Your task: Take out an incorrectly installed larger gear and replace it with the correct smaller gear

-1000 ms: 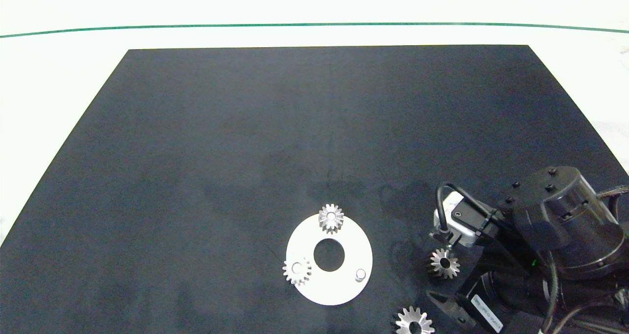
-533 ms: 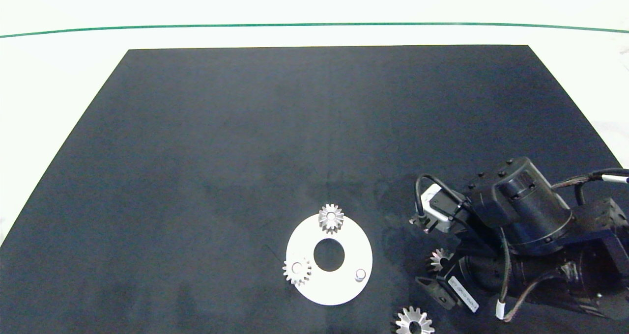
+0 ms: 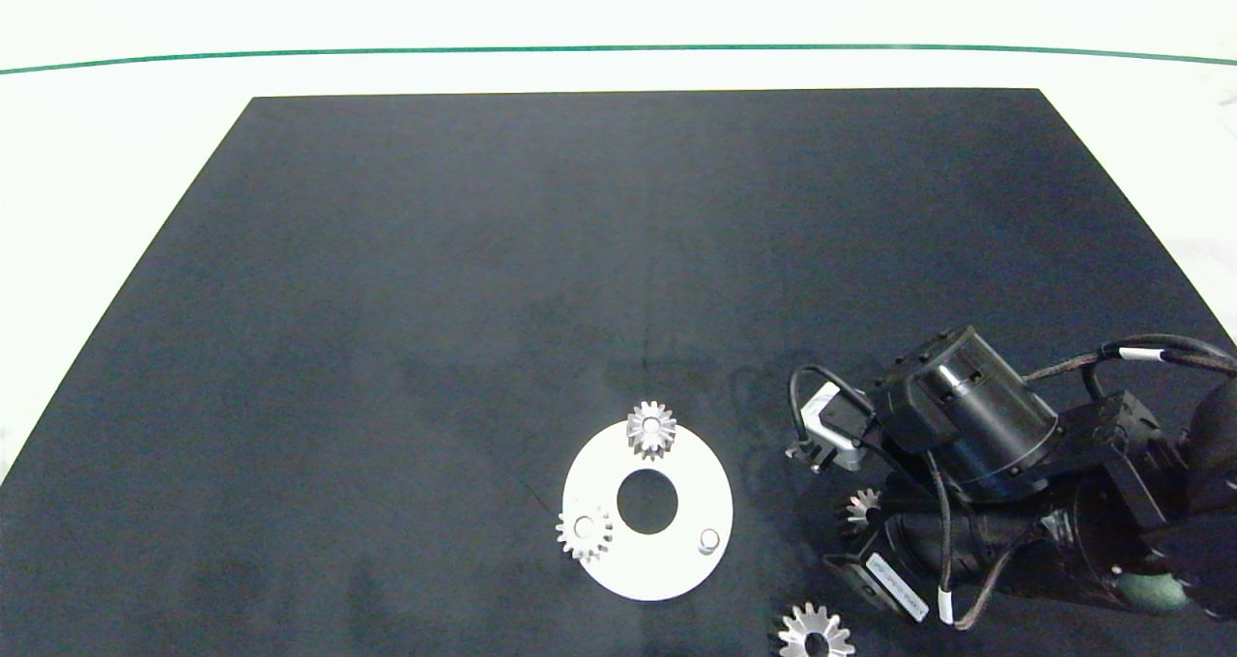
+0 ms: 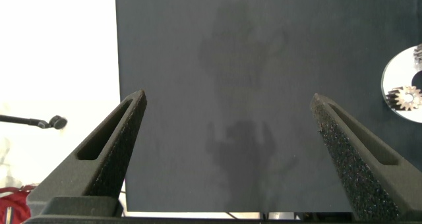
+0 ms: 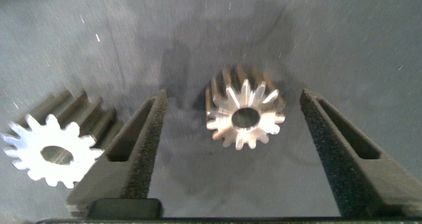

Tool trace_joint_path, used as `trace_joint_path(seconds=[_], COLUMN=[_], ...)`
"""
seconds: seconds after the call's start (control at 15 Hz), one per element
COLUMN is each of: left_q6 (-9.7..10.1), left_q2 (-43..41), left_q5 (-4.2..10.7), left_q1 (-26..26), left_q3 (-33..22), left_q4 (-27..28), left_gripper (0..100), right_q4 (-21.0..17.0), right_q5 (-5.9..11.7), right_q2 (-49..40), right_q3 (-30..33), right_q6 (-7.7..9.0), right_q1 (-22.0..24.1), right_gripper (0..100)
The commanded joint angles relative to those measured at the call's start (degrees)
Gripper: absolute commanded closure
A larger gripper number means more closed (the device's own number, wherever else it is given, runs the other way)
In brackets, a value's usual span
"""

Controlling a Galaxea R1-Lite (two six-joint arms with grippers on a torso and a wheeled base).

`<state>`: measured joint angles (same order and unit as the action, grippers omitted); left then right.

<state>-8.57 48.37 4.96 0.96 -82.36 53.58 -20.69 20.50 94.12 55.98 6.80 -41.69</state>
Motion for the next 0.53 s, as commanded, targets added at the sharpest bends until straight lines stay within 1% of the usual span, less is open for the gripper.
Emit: trace_joint_path(seconds=[0.07, 0.53], left_q6=[-0.04, -0.04], left_q2=[-0.1, -0.2], left_q5=[0.05, 0.05], left_q1=[0.0, 0.1], left_q3=[0.0, 0.1], left_q4=[0.3, 0.3], left_gripper=[0, 0], right_q4=[-2.2, -2.2], right_q5=[0.06, -0.20], right_q2=[0.5, 2.2], right_q3=[2.1, 1.9], right_q6=[-0.30, -0.39], right_q1=[0.0, 1.3], right_gripper=[26, 41])
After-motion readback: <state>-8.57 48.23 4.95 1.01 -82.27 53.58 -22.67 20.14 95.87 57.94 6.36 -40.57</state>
